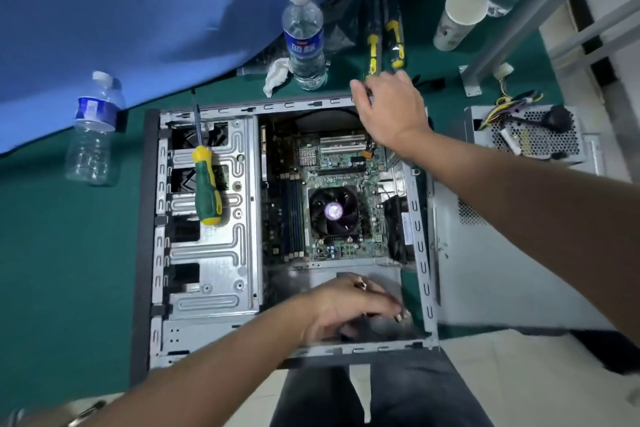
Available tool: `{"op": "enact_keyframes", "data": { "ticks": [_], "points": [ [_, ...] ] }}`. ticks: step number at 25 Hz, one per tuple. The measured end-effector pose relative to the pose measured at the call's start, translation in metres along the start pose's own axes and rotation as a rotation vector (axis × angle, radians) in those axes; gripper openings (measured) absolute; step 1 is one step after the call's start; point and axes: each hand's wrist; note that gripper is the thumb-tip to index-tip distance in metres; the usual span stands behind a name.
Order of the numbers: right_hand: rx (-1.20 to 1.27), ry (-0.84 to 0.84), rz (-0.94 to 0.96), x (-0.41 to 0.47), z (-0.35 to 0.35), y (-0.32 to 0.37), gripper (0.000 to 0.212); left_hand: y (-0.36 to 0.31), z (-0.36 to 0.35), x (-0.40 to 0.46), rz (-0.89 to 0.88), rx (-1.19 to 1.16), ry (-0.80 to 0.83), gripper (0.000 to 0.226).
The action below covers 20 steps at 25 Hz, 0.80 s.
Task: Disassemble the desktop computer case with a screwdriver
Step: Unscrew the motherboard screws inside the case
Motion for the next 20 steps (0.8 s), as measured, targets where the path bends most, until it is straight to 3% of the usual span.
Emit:
{"op": "enact_keyframes", "data": {
  "ticks": [3, 8, 10, 13, 17, 20],
  "points": [
    [-0.012, -0.005, 0.001, 0.001, -0.003, -0.001, 0.052, 0.014, 0.002, 0.022, 0.061, 0.313, -0.278, 0.015],
    [-0.002, -0.011, 0.000, 0.001, -0.002, -0.001, 0.053, 0.022, 0.010, 0.019, 0.056, 0.579, -0.454, 0.043],
    [-0.004, -0.014, 0.002, 0.001, -0.003, -0.001, 0.053, 0.025, 0.012, 0.018, -0.041, 0.727, -0.516, 0.033],
    [-0.001, -0.022, 0.009, 0.002, -0.003, -0.001, 0.053, 0.028, 0.009, 0.016, -0.112, 1.116, -0.377, 0.024],
    [0.009, -0.029, 0.015, 0.002, -0.003, -0.002, 0.053, 0.024, 0.010, 0.013, 0.041, 1.460, -0.236, 0.030],
    [0.013, -0.035, 0.023, 0.001, -0.003, -0.001, 0.052, 0.015, 0.009, -0.006, 0.063, 1.759, -0.208, 0.030]
  ]
}}
Point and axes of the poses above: each hand's wrist, its own x-axis towards the middle knuckle, its own z-axis out of the back of the hand, y = z × x, and after that the axes turned 14 degrees about x, right-handed
